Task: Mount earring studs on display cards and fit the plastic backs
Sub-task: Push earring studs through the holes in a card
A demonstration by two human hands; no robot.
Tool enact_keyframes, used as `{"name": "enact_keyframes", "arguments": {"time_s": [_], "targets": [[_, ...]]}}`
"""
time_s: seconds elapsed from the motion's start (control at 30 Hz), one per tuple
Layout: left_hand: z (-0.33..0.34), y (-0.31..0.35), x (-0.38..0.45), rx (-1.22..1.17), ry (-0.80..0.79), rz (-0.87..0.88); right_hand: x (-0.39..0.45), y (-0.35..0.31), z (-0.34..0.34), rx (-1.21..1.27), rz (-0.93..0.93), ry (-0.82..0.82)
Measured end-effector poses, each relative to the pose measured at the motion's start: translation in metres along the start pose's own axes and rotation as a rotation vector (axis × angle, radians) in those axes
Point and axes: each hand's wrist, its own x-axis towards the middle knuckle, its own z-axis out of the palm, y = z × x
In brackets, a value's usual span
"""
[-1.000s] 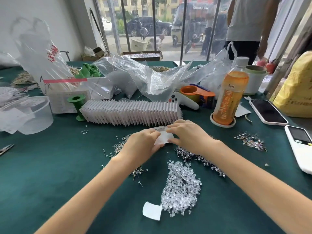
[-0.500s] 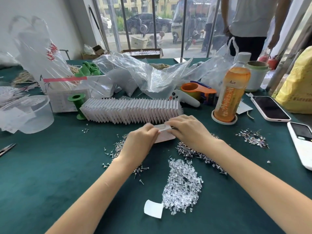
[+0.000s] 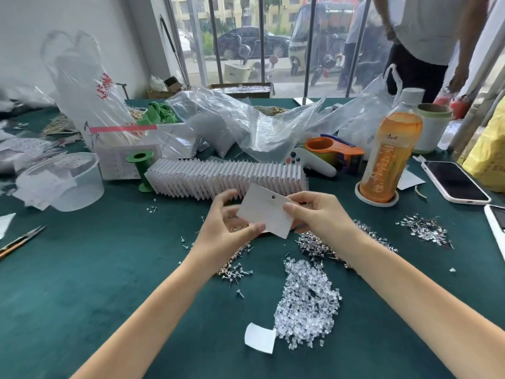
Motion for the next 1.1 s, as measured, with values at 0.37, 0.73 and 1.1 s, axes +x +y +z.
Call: {"name": "enact_keyframes", "arguments": {"time_s": [0.37,0.73,1.1], "targets": [[-0.041,-0.01,-0.013,0.707,-0.088,0.532,0.003,-0.005,0.025,-0.132,0.025,-0.176],[-0.052,-0.025,-0.014,0.759,0.001,0.382,-0.035,0.016,0.033,-0.85,-0.331,-0.333],[-0.05,-0.028,-0.016,0.796,0.012,0.364,-0.043,0.018,0.045,-0.805,-0.486,-0.259]]}}
